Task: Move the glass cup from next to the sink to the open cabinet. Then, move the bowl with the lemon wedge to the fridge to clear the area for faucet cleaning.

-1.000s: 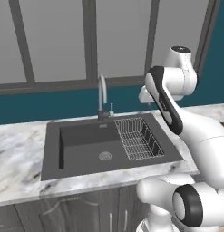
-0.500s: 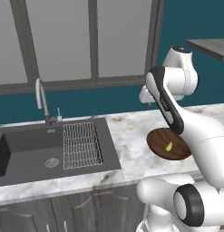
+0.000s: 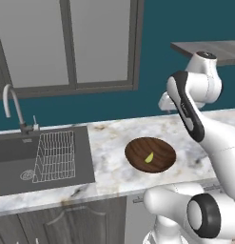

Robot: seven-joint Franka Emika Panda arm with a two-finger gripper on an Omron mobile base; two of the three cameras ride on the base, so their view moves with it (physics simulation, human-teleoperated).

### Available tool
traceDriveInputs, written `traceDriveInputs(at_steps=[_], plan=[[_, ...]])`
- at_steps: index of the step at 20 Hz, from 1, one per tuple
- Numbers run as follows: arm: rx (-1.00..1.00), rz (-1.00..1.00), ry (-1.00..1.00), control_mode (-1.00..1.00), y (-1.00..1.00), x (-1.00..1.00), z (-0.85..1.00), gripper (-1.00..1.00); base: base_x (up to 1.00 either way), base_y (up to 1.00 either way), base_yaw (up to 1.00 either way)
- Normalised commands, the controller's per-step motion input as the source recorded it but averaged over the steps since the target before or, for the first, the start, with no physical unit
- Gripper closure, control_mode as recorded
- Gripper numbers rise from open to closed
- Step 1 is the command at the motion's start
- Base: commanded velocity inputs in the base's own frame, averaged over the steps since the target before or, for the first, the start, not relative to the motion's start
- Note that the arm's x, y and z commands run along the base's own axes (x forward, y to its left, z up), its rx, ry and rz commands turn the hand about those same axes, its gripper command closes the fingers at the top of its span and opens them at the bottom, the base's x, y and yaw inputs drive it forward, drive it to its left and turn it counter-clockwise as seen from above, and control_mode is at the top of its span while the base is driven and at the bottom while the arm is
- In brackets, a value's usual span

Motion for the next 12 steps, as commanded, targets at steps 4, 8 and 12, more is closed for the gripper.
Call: traceDriveInputs(at_steps=[4,8,12], plan=[[0.13,-0.06,-0.07,-1.00,-0.47,-0.30,-0.18,-1.00,0.00,0.00,0.00],[0.11,-0.02,0.08,-1.00,-0.34,0.11,-0.79,-1.00,0.00,0.00,0.00],[0.30,-0.07,0.01,-1.00,-0.69,0.06,-0.91,-1.00,0.00,0.00,0.00]])
